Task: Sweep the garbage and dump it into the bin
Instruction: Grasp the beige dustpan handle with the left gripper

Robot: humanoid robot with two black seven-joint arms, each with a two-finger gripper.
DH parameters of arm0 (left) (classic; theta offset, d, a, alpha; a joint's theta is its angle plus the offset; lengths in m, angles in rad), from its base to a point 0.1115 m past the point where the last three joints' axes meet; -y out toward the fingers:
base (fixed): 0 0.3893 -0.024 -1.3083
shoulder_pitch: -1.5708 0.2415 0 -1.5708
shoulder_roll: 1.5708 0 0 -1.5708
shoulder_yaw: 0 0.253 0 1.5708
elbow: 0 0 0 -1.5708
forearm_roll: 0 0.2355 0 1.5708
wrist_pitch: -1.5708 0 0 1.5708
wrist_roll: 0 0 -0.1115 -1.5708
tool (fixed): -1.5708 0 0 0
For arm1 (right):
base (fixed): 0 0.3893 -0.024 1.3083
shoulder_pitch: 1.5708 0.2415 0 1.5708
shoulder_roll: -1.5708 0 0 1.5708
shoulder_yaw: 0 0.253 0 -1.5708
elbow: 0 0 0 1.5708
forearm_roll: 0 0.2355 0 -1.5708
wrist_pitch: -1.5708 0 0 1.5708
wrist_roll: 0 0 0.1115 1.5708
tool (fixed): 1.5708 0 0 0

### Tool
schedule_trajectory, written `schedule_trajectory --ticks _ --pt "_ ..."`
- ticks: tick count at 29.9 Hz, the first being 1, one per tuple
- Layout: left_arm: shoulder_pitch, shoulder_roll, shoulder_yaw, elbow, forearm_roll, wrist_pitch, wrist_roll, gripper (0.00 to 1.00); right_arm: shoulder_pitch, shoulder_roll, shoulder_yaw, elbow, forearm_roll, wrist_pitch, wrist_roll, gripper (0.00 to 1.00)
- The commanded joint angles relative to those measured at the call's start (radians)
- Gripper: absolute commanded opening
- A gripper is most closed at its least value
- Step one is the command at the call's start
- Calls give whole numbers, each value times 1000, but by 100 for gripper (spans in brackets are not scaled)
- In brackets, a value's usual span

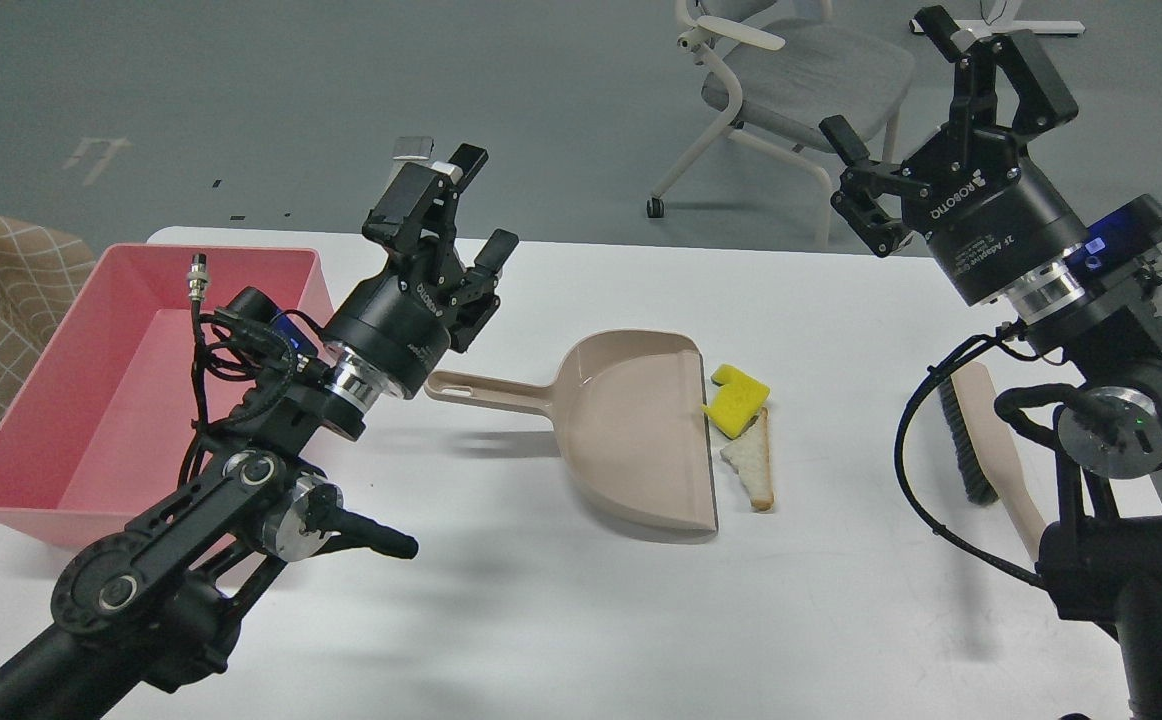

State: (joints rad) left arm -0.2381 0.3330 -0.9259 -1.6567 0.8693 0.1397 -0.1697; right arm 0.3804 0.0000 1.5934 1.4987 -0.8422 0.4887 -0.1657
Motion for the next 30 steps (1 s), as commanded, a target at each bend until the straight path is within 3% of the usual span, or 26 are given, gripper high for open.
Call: schedule_trajectory --ticks 1,11,20,30 --pt "98 9 7 -41 7 6 7 98 0 0 0 -12 0 0 2 100" --pt "273 8 16 -103 82 18 4 98 3 0 2 -37 0 0 2 100" --pt "321 -5 76 -78 229 103 7 98 3 0 2 -37 0 0 2 100" --pt "318 -65 114 27 247 107 12 98 3 0 2 -37 0 0 2 100"
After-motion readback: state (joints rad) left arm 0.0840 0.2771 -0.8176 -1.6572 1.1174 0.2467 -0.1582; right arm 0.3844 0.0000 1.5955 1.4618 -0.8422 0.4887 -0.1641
